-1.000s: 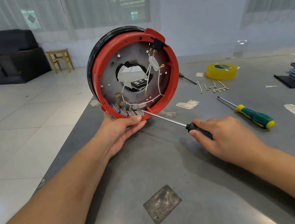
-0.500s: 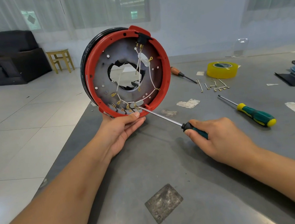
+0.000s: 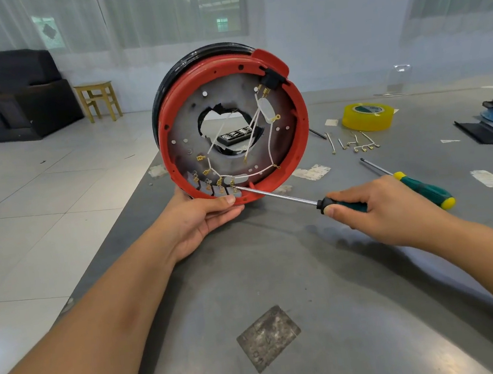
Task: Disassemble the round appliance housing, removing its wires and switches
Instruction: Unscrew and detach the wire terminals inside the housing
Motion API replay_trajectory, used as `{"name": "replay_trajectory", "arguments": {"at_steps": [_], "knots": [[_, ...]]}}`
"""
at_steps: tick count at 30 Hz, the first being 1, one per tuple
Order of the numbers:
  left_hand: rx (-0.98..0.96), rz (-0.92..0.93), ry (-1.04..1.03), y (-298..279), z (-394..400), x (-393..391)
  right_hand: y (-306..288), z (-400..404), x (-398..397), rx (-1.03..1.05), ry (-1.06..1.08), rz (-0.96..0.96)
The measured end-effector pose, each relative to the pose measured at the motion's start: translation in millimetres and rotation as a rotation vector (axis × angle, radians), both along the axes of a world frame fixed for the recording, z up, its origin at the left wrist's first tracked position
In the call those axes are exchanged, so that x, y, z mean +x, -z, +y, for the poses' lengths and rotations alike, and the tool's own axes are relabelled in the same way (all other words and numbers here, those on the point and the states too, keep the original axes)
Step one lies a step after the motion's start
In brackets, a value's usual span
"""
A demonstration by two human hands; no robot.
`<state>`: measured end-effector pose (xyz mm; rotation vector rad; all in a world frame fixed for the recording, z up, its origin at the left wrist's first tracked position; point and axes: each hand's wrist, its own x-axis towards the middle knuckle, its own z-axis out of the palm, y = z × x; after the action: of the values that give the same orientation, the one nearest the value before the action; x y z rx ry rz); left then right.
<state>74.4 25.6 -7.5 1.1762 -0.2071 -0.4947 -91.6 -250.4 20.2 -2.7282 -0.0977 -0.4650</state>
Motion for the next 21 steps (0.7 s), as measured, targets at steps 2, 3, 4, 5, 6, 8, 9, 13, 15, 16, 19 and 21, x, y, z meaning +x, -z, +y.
{"name": "replay_trajectory", "arguments": {"at_steps": [2, 3, 4, 5, 6, 8, 9, 13, 15, 16, 19, 21], "knots": [[0.005, -0.001, 0.001, 0.0, -0.4, 0.3, 0.1, -1.0, -0.1, -0.011, 0.004, -0.010], [0.006, -0.003, -0.001, 0.3, -0.4, 0.5, 0.7, -0.7, -0.1, -0.028, 0.002, -0.023], [0.007, -0.005, -0.004, 0.5, -0.8, 1.0, 1.3, 0.2, 0.1, -0.047, -0.003, -0.034], [0.008, -0.005, -0.008, 0.7, -0.9, 1.2, 1.9, 1.5, 0.1, -0.064, -0.008, -0.040], [0.006, -0.004, -0.013, 0.8, -1.0, 1.2, 2.3, 2.6, 0.0, -0.074, -0.013, -0.047], [-0.003, -0.002, -0.023, 0.7, -1.2, 1.0, 3.8, 2.7, -0.5, -0.086, -0.019, -0.068], [-0.008, -0.002, -0.027, 0.5, -1.4, 0.7, 4.7, 2.2, -0.8, -0.097, -0.022, -0.077], [-0.016, -0.005, -0.031, 0.7, -2.1, 0.4, 5.7, 2.6, -2.1, -0.158, -0.041, -0.081], [-0.011, -0.007, -0.032, 1.1, -1.9, 1.0, 5.4, 3.1, -2.5, -0.182, -0.051, -0.085], [-0.008, -0.008, -0.033, 1.4, -1.8, 1.4, 5.3, 3.2, -2.6, -0.193, -0.055, -0.089], [0.001, -0.009, -0.031, 1.4, -1.4, 1.8, 5.4, 3.4, -3.8, -0.238, -0.054, -0.098], [0.008, -0.015, -0.025, 1.3, -1.5, 1.5, 4.9, 3.1, -4.4, -0.273, -0.051, -0.110]]}}
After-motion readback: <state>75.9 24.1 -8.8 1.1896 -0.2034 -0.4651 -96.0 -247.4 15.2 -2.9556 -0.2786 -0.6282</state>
